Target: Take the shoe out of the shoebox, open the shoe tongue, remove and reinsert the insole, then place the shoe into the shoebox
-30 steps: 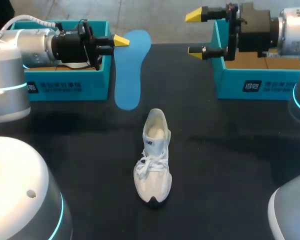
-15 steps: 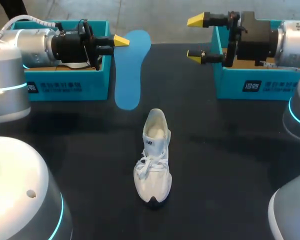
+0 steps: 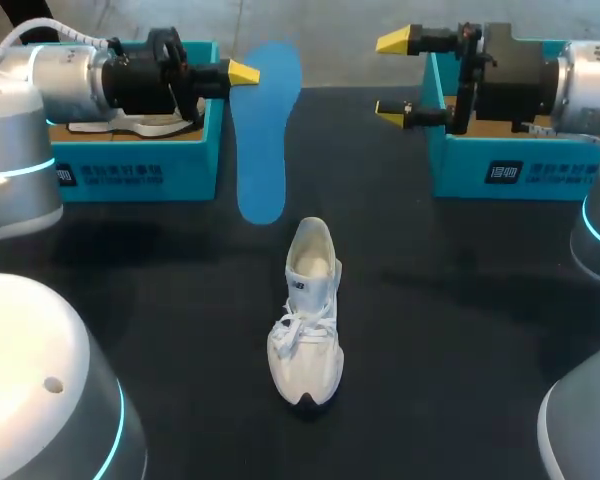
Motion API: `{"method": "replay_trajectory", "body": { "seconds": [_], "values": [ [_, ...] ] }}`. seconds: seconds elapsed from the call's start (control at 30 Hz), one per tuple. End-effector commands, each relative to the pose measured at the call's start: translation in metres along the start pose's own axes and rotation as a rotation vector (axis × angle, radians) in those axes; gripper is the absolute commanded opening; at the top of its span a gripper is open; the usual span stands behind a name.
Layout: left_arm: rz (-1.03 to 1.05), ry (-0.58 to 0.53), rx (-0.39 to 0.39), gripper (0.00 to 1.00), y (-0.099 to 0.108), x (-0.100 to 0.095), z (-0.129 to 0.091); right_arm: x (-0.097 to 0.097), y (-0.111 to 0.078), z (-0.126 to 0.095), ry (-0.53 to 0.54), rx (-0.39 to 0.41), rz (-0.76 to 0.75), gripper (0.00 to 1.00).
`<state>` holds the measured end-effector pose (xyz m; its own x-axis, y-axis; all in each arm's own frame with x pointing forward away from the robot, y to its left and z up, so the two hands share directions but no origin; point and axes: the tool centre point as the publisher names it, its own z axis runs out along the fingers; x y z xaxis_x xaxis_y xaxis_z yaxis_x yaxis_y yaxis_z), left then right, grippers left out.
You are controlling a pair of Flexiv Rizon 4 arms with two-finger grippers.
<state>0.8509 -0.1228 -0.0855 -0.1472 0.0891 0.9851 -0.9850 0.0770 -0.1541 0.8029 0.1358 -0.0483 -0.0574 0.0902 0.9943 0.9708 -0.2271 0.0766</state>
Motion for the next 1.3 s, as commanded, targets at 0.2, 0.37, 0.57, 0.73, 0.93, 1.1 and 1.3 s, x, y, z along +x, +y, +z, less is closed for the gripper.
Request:
{"method": "replay_trajectory", "body": {
  "seconds": [0.2, 0.37, 0.57, 0.73, 0.93, 1.1, 1.3],
  "values": [
    [0.645, -0.02, -0.028, 0.0, 0.01, 0.032, 0.004, 0.0, 0.0, 0.003, -0.002, -0.002, 0.001, 1.0],
    [0.961, -0.036, -0.061, 0.0, 0.014, 0.024, 0.014, 0.0, 0.0, 0.003, -0.002, -0.002, 0.001, 1.0],
    [1.256, 0.029, -0.097, 0.0, 0.008, 0.018, 0.022, 0.0, 0.0, 0.003, -0.002, -0.002, 0.001, 1.0],
    [1.378, 0.141, -0.049, 0.0, -0.005, 0.028, 0.021, 0.0, 0.0, 0.003, -0.002, -0.002, 0.001, 1.0],
    [1.48, 0.202, -0.034, 0.0, -0.021, 0.042, 0.011, 0.0, 0.0, 0.003, -0.002, -0.002, 0.001, 1.0],
    [1.543, 0.229, -0.064, 0.0, -0.024, 0.048, 0.009, 0.0, 0.0, 0.003, -0.002, -0.002, 0.001, 1.0],
    [1.543, 0.229, -0.064, 0.0, -0.024, 0.048, 0.009, 0.0, 0.0, 0.003, -0.002, -0.002, 0.001, 1.0]
  ]
}}
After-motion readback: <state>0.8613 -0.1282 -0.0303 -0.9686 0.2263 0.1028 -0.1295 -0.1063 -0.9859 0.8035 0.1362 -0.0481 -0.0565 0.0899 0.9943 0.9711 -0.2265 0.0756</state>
